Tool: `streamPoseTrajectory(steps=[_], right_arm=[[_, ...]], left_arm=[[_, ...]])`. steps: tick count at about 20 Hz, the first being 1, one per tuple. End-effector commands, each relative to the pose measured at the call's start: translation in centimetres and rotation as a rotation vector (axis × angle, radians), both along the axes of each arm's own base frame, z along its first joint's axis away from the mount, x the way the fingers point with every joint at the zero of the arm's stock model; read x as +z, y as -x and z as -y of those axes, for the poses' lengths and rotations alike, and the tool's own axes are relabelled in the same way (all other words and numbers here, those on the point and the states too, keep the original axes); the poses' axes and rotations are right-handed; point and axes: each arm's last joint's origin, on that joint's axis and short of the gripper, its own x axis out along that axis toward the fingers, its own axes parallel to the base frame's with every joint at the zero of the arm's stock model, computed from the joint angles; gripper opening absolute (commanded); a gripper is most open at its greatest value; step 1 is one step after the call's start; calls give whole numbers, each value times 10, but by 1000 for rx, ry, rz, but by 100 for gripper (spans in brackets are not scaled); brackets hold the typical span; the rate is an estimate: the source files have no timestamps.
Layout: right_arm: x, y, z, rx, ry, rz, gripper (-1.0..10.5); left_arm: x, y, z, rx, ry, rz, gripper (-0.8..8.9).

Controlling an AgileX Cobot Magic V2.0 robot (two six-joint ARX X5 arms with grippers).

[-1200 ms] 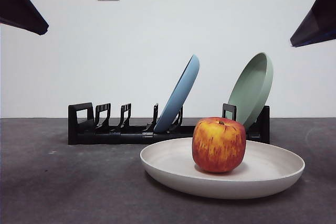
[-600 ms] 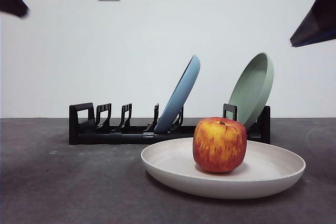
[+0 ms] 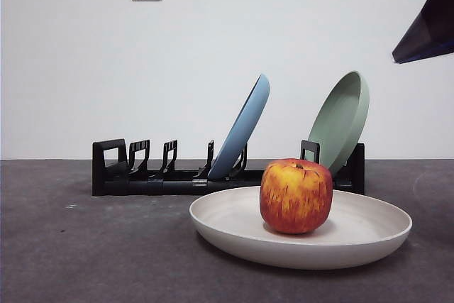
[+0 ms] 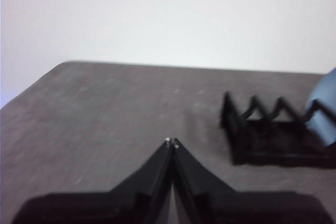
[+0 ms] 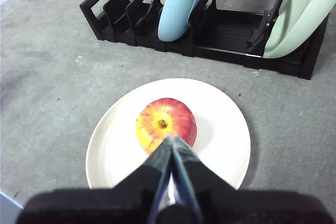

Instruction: Take the yellow plate from the plate rack,put the plate on the table,take the apple from the table,put the apple in the plate

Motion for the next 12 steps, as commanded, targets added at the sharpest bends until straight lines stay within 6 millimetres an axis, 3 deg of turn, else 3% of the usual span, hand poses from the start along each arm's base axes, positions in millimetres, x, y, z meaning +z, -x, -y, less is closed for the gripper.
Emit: streamPoseTrajectory(steps=[1, 7, 12], right_arm=[[-1, 0, 0, -5, -7, -3, 0], [-1, 0, 0, -5, -6, -3, 0], [-1, 0, 0, -5, -7, -3, 1]], left_arm=[[-14, -2, -3, 10, -11, -16, -3], [-48, -7, -4, -27, -1, -64, -3], [-54, -5, -4, -48, 9, -106, -3]])
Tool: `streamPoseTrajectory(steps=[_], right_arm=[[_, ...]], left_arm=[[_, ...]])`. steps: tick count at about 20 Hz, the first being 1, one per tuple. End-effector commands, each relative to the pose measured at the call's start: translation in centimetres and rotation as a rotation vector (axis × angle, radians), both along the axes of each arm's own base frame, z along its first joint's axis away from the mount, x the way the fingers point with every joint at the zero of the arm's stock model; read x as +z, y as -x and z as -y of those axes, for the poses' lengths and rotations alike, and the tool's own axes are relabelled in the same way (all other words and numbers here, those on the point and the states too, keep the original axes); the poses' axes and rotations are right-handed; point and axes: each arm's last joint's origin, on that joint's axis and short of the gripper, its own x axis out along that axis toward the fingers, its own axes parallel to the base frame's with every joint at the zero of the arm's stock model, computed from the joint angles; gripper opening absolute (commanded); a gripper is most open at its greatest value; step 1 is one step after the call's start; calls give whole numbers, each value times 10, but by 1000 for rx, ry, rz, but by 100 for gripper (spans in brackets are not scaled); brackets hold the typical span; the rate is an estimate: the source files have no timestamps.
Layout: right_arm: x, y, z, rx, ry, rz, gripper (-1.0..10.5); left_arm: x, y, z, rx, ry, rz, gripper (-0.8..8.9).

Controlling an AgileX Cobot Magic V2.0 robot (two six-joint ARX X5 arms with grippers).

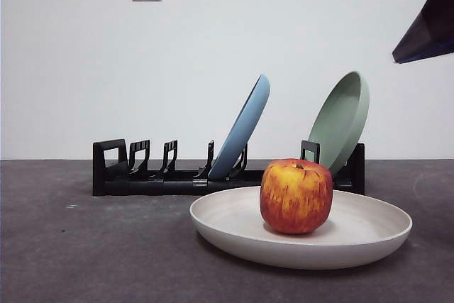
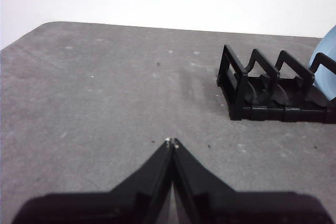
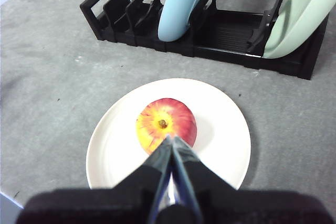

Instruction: Take the yellow plate from the plate rack,put the plate on the table,take the apple from the table,put the apple in the plate

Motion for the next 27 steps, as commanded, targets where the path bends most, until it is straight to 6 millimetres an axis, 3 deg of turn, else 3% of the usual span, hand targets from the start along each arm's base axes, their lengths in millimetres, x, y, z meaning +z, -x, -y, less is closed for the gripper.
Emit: streamPoseTrajectory(steps=[1, 19, 22, 27], right_arm=[[-1, 0, 0, -5, -7, -3, 0], [-1, 2, 2, -9, -7, -2, 1], [8, 12, 26, -92, -18, 83, 1], [12, 25, 67, -399, -12, 318, 1]], left_arm=[[-6, 0, 0, 5, 16, -23, -3], [-5, 0, 0, 12, 22, -19, -3], [-5, 0, -1, 12, 22, -19, -3], [-5, 0, -1, 12, 22, -19, -3]])
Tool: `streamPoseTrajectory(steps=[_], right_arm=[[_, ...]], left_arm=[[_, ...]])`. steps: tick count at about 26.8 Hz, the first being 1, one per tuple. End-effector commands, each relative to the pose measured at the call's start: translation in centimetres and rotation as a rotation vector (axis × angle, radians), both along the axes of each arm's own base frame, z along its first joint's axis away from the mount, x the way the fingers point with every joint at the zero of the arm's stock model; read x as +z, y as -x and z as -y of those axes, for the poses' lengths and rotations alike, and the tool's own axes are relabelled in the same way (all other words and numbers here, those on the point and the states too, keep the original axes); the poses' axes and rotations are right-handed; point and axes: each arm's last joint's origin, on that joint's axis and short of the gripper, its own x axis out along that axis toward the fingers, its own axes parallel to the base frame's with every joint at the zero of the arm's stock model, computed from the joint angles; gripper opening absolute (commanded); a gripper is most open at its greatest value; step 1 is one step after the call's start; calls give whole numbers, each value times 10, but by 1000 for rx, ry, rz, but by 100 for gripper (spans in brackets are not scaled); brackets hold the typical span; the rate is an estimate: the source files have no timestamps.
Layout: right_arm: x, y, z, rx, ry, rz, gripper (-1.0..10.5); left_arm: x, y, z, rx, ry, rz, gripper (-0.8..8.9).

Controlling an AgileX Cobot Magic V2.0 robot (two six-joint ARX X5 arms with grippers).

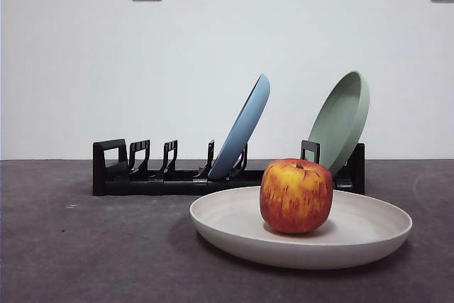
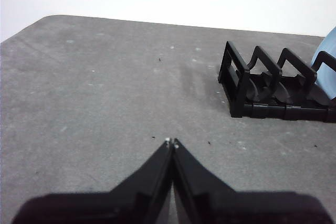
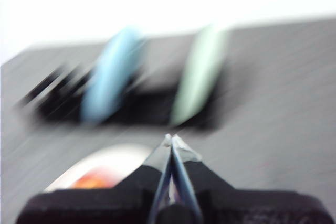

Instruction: Take the yellow plate from the plate rack,put the plate on the table,take the apple from the table,put the apple in the plate

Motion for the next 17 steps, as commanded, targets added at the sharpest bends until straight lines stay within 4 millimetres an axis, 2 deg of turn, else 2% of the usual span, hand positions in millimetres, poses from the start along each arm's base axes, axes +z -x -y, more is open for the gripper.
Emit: streamPoseTrajectory(steps=[1, 4, 7, 11, 17], right_arm=[[-10, 3, 13, -126, 90, 97, 1], [-26, 5, 20, -208, 130, 189, 0], [-43, 4, 20, -211, 130, 196, 1], [-66, -3, 18, -144, 130, 139, 0], [-87, -10, 16, -102, 122, 125, 0]], left_arm=[[-4, -1, 0, 6, 4, -9, -3], [-4, -1, 0, 6, 4, -9, -3], [-4, -1, 0, 6, 4, -9, -3], [-4, -1, 0, 6, 4, -9, -3], [-4, -1, 0, 6, 4, -9, -3]])
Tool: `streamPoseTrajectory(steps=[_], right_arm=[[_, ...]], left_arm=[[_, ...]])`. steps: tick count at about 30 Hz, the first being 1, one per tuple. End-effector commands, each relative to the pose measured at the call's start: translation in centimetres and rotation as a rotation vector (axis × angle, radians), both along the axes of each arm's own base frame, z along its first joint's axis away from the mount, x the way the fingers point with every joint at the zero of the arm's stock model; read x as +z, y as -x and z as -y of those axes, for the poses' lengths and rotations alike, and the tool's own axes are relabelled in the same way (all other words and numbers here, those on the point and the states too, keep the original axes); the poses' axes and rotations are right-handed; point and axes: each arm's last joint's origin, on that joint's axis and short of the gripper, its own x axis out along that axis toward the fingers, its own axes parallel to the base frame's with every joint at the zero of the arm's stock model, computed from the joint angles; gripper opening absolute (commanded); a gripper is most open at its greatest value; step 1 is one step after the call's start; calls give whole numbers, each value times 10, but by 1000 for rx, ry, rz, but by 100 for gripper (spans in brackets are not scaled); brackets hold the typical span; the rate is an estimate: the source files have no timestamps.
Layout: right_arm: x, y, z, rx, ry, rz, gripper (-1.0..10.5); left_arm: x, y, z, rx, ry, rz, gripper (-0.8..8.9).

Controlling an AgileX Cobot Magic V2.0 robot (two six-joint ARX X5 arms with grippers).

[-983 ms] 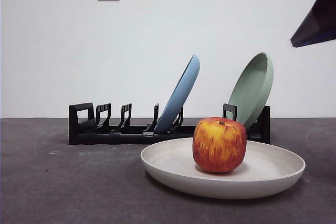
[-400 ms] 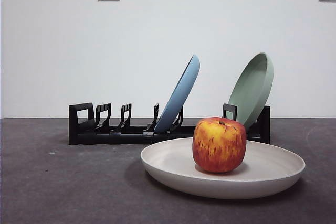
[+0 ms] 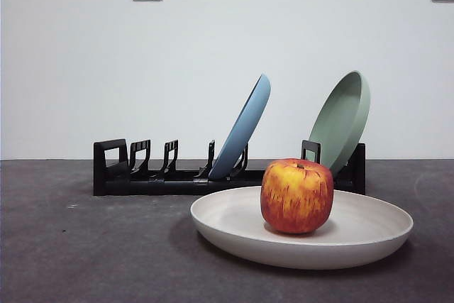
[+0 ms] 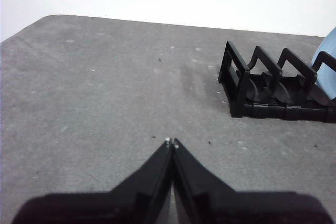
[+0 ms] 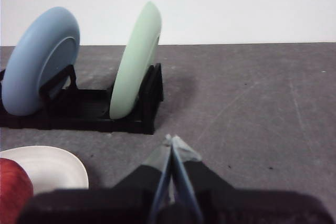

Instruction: Take the yellow plate from the plate rack,put the plate on the table,take the apple from the table,put the apple in the plate

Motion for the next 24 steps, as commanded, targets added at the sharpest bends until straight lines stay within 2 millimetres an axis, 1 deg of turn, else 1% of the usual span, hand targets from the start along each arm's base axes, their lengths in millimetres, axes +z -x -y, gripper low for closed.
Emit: streamPoseTrajectory(steps=[1, 6, 8, 11, 14, 24], right_arm=[[-10, -3, 0, 1, -1, 0, 1], [-26, -5, -1, 2, -29, -58, 0], [-28, -4, -1, 16, -27, -89, 1], [-28, -5, -1, 19, -39, -89, 1], [-28, -5, -1, 12, -97, -95, 1], [-28, -5, -1, 6, -96, -93, 1]], left_arm=[[-4, -1, 0, 5, 3, -8, -3], [-4, -1, 0, 5, 3, -9, -3], [-4, -1, 0, 5, 3, -8, -3], [-4, -1, 0, 5, 3, -8, -3], [-4, -1, 0, 5, 3, -8, -3], [-4, -1, 0, 5, 3, -8, -3]])
